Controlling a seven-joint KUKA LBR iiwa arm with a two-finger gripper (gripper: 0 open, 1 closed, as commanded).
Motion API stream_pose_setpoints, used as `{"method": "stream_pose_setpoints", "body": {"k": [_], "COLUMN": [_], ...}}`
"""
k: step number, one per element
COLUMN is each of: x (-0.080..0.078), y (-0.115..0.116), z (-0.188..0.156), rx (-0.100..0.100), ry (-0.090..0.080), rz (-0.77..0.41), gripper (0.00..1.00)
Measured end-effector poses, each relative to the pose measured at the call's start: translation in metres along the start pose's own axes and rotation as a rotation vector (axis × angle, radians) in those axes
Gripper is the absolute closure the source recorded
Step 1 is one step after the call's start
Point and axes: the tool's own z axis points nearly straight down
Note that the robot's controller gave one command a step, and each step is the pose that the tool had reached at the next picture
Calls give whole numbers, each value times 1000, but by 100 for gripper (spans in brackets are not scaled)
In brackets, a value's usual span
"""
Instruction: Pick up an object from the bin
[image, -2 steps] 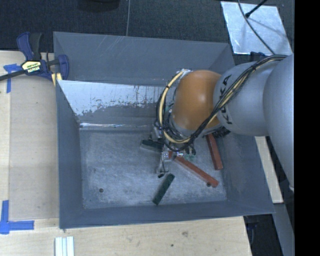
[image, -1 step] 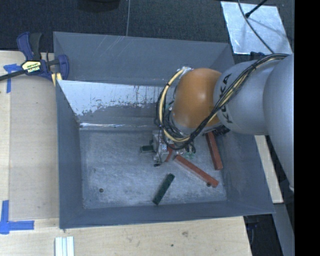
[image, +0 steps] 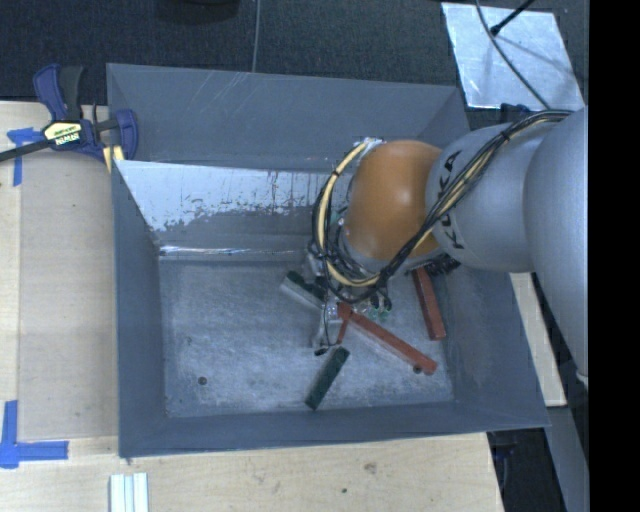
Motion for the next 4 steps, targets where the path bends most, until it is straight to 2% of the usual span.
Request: {"method": "stream_pose_setpoints", "body": {"k": [1, 2, 3, 4], "x": [-4, 0, -42, -33], "y": [1, 0, -72, -14], "z": [-4, 0, -5, 1], "rx": [-2, 0, 4, -2], "ry": [-11, 1, 0, 4], "rz": [0, 1, -186, -479], "gripper": [100, 0, 0, 0]}}
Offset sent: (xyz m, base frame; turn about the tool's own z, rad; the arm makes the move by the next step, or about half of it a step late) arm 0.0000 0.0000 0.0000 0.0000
